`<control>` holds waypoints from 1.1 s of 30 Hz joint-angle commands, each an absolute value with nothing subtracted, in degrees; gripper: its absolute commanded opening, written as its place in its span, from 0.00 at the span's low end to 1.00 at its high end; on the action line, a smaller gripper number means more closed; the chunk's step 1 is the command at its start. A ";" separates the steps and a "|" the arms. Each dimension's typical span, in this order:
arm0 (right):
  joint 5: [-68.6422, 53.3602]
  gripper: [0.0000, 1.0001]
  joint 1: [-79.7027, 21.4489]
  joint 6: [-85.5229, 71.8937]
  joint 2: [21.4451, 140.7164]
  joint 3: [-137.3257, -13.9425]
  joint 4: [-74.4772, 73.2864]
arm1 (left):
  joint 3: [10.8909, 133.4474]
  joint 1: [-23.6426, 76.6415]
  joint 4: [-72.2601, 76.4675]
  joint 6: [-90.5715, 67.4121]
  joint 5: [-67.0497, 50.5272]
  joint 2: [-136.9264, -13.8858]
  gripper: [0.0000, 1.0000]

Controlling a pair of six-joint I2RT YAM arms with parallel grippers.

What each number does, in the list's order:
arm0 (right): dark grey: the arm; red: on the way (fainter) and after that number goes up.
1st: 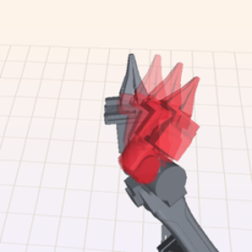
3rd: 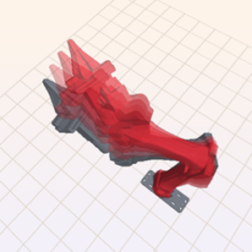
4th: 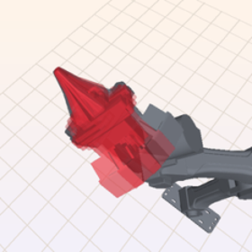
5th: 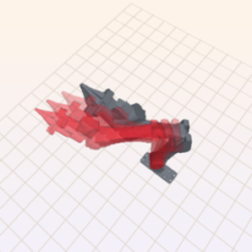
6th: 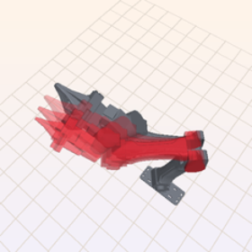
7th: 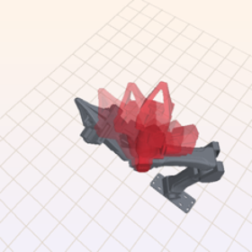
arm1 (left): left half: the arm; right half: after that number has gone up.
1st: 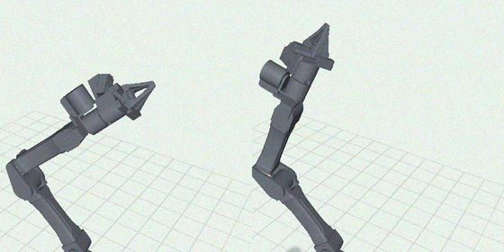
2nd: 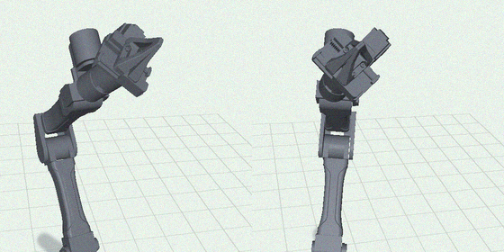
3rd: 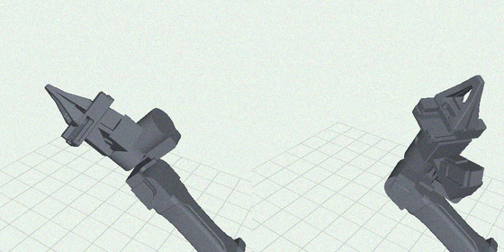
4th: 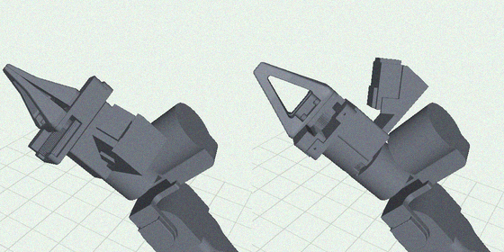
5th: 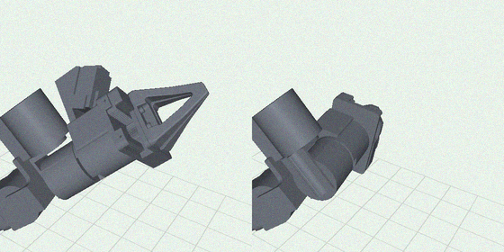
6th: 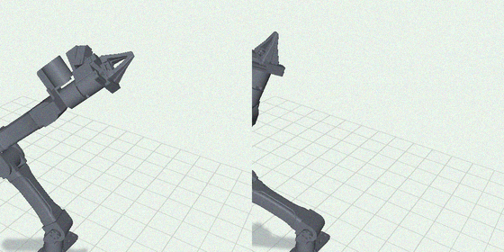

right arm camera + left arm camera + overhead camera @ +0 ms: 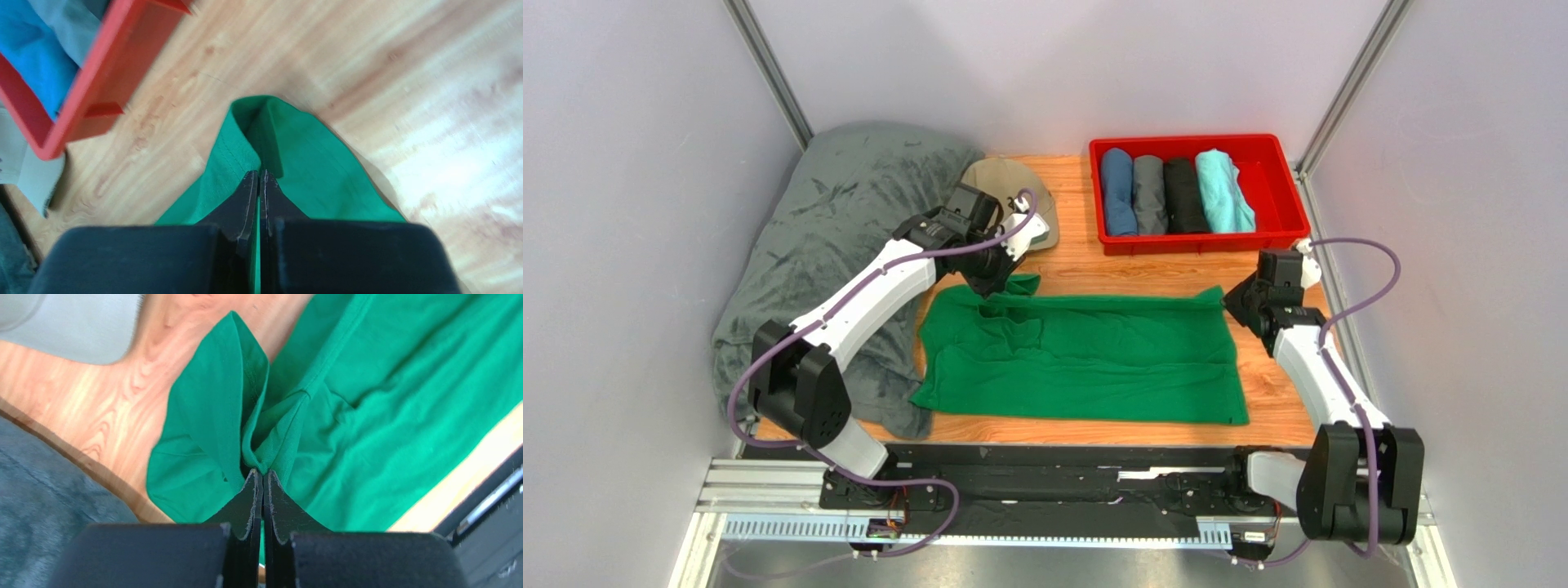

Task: Roll the t-shirts
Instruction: Fold the T-shirt at the center of the board.

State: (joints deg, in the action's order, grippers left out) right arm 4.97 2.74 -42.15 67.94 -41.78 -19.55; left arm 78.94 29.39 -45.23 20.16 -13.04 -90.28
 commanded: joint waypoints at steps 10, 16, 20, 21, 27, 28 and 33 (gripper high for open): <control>6.94 0.00 2.20 -44.56 57.04 -31.47 -26.19 | 70.40 33.92 -47.72 24.17 -13.89 -86.66 0.00; 6.85 0.00 2.11 -44.56 55.11 -31.55 -27.77 | 70.58 34.45 -47.20 23.82 -12.83 -87.54 0.00; 8.08 0.00 2.11 -43.95 54.32 -33.22 -29.88 | 70.93 34.45 -47.81 23.73 -14.15 -86.66 0.00; 8.52 0.00 2.11 -43.86 54.75 -33.57 -30.58 | 70.84 34.45 -47.81 23.82 -14.50 -86.49 0.00; 11.07 0.00 2.28 -42.45 58.36 -37.00 -32.08 | 70.58 35.07 -48.95 24.96 -15.91 -86.04 0.00; 11.16 0.00 2.20 -42.63 58.88 -37.00 -32.08 | 70.32 35.42 -48.96 25.13 -16.08 -86.04 0.00; 9.76 0.00 2.20 -44.29 58.54 -33.32 -30.41 | 67.33 35.60 -48.96 27.33 -16.00 -86.40 0.24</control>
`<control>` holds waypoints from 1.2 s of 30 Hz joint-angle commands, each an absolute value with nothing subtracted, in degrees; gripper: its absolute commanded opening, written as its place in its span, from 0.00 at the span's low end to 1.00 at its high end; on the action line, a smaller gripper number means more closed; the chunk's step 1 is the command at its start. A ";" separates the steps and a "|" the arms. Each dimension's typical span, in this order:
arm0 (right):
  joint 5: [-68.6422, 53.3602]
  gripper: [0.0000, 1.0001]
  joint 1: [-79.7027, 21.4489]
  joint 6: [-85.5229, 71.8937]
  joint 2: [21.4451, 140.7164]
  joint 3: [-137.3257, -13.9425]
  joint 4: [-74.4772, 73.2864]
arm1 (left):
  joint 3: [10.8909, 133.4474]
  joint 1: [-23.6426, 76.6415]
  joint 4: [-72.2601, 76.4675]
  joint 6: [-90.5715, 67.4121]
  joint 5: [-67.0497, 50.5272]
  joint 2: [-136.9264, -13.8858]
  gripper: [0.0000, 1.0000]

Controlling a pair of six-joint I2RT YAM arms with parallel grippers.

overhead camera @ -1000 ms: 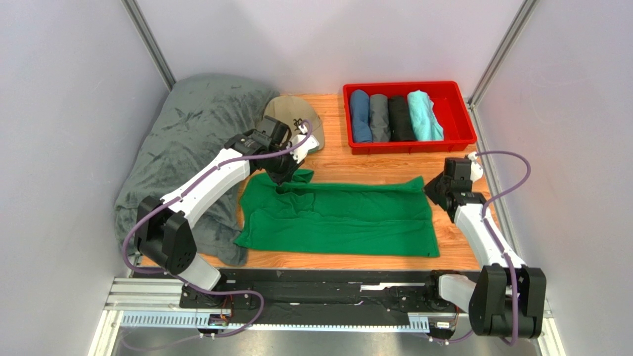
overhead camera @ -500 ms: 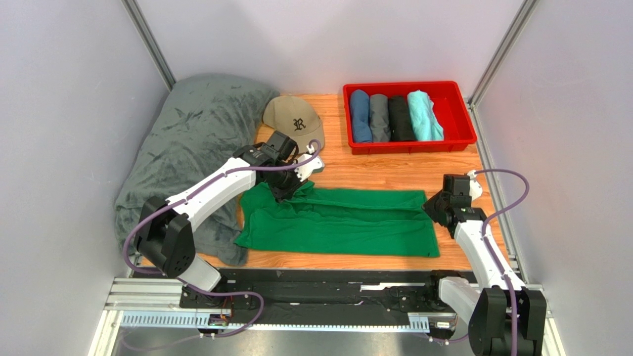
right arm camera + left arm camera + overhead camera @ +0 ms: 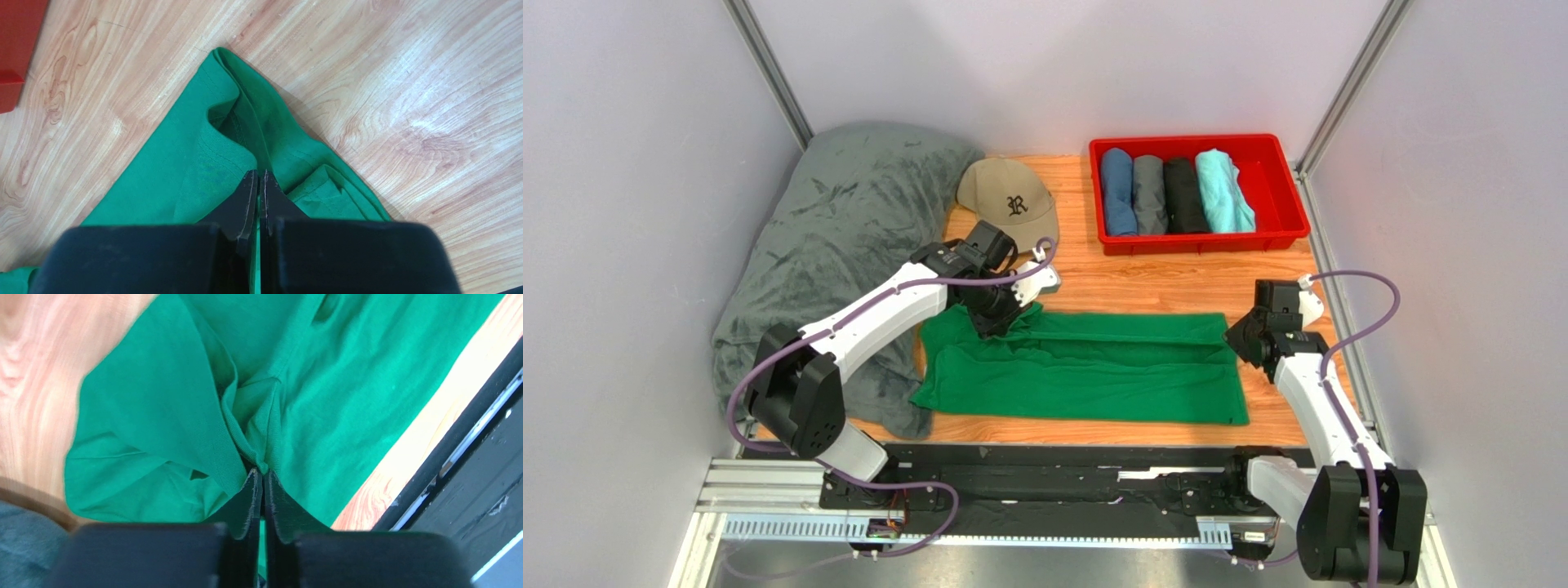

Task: Roll the t-shirts
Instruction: Fold the T-shirt at the center of the board.

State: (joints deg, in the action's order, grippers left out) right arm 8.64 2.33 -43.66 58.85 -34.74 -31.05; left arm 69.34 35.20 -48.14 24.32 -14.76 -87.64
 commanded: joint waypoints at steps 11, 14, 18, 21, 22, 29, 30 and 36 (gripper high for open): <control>10.19 0.47 -3.13 -45.26 54.49 -36.03 -34.80 | 77.14 31.29 -43.24 23.91 -9.85 -84.80 0.62; 10.29 0.46 -8.59 -46.75 55.10 -37.53 -31.67 | 81.63 30.68 -44.30 24.35 -8.10 -89.90 0.61; 13.34 0.45 -16.68 -48.77 59.93 -40.07 -27.69 | 86.91 30.15 -44.91 24.26 -9.05 -98.76 0.60; 13.27 0.45 -18.72 -48.95 64.24 -41.57 -26.28 | 91.39 30.58 -45.88 23.38 -10.72 -104.21 0.59; 13.45 0.45 -18.81 -49.22 65.21 -41.66 -26.02 | 92.54 30.85 -46.84 22.86 -10.90 -105.37 0.59; 15.64 0.45 -18.81 -49.13 64.78 -40.26 -25.93 | 91.85 35.42 -43.51 21.98 -6.15 -110.13 0.57; 15.82 0.45 -18.81 -49.13 64.60 -39.82 -25.93 | 91.85 35.59 -43.24 21.80 -6.15 -110.74 0.57; 16.17 0.45 -18.72 -49.13 64.07 -38.50 -25.66 | 91.32 37.61 -42.10 20.92 -5.54 -112.41 0.57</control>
